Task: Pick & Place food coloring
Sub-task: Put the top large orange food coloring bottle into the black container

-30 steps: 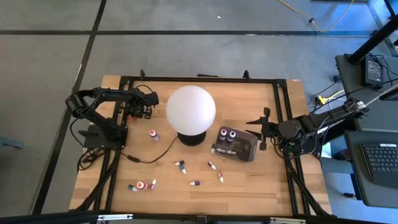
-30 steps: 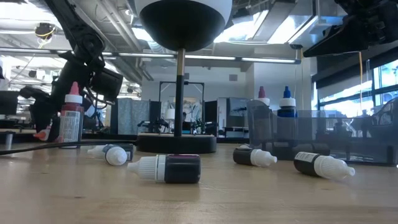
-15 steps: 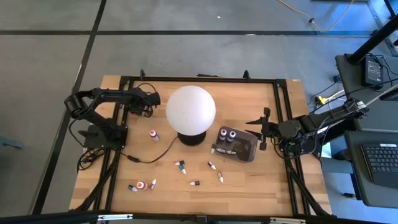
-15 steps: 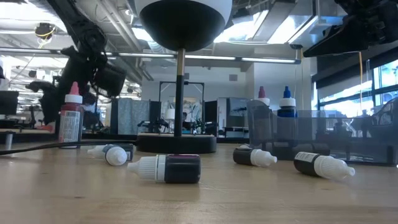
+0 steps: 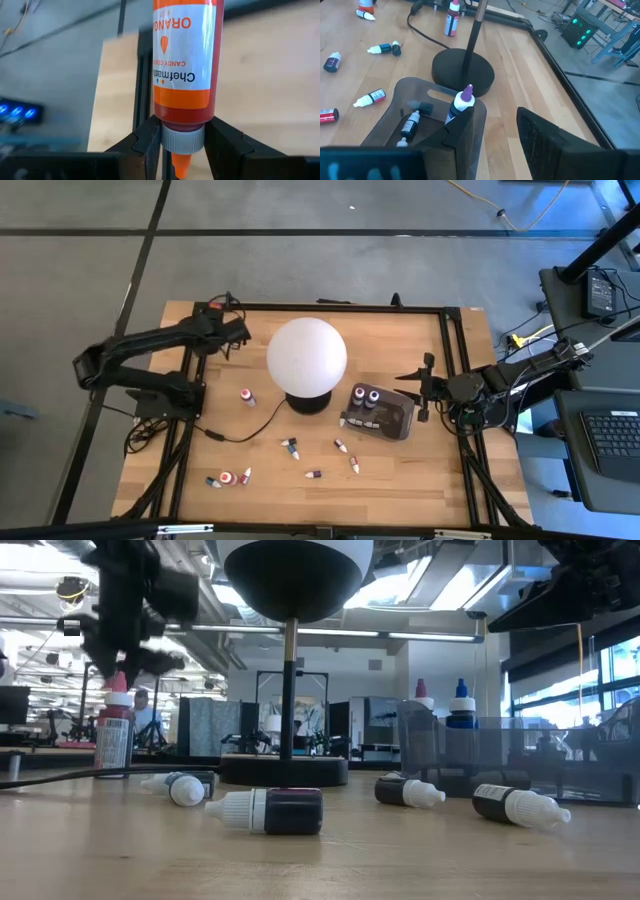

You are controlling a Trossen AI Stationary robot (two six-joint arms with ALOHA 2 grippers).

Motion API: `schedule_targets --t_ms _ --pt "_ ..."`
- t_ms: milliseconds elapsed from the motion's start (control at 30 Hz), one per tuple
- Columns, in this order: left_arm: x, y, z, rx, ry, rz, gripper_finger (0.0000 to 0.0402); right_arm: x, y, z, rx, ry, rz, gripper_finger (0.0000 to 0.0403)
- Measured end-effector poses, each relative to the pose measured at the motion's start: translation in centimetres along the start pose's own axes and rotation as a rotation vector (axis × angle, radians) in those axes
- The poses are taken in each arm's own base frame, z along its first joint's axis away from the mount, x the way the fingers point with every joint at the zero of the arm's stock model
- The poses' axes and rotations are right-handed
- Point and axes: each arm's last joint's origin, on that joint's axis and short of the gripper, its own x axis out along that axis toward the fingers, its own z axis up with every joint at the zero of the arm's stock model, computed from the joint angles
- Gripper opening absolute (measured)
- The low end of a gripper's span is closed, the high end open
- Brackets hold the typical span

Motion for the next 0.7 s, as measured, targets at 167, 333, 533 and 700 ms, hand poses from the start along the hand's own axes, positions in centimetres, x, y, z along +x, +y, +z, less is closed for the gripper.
schedule_targets --t_ms 167,333,533,700 --pt "-3.6 2.2 0.8 -0.065 -0.228 -0.080 0.0119 0.0 0.0 0.0 0.000 0.000 0.000 0.0152" --pt "-7.2 3.8 1.4 -0.096 -0.423 -0.260 0.0122 0.0 0.0 0.0 -0.003 0.000 0.000 0.0152" --pt "-11.5 3.4 2.8 0.035 -0.676 -0.583 0.0120 0.0 0.0 0.0 -0.003 -0.003 -0.001 0.0152" --pt "-15.0 3.1 3.6 0.121 -0.932 -0.734 0.0120 0.0 0.0 0.1 0.006 -0.005 0.000 0.0152"
